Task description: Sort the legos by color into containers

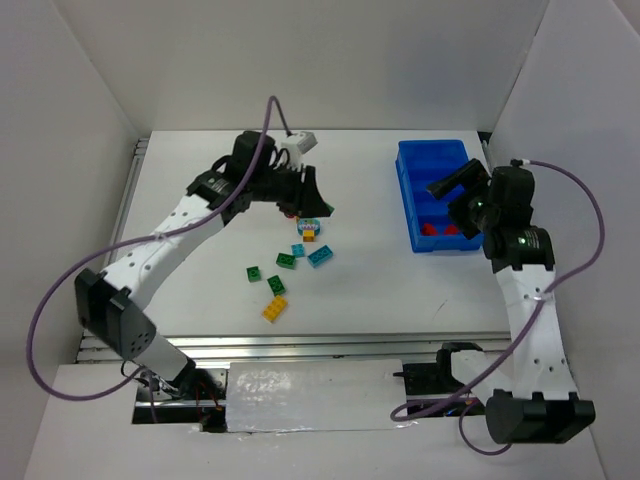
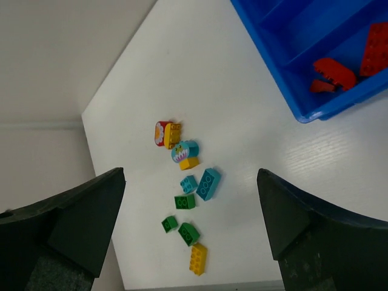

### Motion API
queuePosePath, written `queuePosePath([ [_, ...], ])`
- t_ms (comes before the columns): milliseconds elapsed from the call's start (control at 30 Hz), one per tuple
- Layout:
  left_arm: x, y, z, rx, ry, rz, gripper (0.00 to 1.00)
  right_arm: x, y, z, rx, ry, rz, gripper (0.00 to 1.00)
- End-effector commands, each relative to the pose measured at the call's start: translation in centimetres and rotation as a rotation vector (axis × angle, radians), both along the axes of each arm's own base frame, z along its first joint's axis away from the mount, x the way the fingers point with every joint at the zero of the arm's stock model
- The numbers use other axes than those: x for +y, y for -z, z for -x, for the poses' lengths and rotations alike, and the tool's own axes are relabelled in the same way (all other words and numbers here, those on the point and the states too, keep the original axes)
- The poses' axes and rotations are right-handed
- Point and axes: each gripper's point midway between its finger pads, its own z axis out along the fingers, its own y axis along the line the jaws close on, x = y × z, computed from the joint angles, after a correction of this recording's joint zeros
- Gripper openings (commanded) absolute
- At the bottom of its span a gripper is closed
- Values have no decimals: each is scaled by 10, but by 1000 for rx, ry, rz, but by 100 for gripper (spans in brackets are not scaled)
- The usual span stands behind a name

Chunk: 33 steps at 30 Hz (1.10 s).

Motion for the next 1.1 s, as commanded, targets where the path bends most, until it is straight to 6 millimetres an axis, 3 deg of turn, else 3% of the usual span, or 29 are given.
queuePosePath([
  [0,-52,4,-30,-26,52,22,0,-22,-29,36,-1,159,13,98],
  [33,-70,-15,-33,-61,78,52,0,-24,-34,49,11,164,30,100],
  [67,-82,-12,-38,-58,87,51,0,-25,-35,56,16,162,36,100],
  [100,-98,17,-49,-11,96,21,0,-24,-36,63,21,159,38,100],
  [133,-115,-1,-53,-46,116,54,0,-23,-43,75,-7,154,39,100],
  [167,-131,29,-64,1,122,27,0,-20,-42,83,-7,140,32,100],
  [200,-143,37,-66,19,135,23,0,-18,-44,89,-20,135,23,99],
  [233,-156,14,-74,-16,134,70,0,-17,-49,103,-52,138,9,99],
  [267,-165,17,-81,-11,133,80,0,-14,-51,108,-67,131,-1,100],
  [300,-179,40,-87,24,142,77,0,-8,-55,113,-93,102,-19,100],
  [333,-191,22,-94,-9,147,147,0,-2,-54,121,-124,64,-22,100],
  [367,-199,21,-96,-14,160,189,0,5,-59,123,-164,22,-35,100],
  [433,-214,32,-99,14,177,262,0,20,-51,130,-158,-48,-84,100],
  [467,-220,23,-109,-38,160,312,0,24,-50,132,-159,-68,-99,100],
  [500,-228,39,-117,-33,134,311,0,30,-48,136,-156,-93,-118,100],
  [533,-234,28,-123,-69,125,338,0,32,-48,141,-171,-104,-121,100],
  [567,-240,29,-125,-87,114,341,0,32,-48,143,-174,-109,-121,100],
  [600,-252,43,-125,-91,114,331,1,31,-49,147,-181,-105,-116,99],
  [767,-271,23,-135,-285,7,344,6,35,-47,160,-157,-135,-103,100],
  [1067,-282,40,-158,-436,-106,296,22,38,-61,187,-232,-140,-130,100],
])
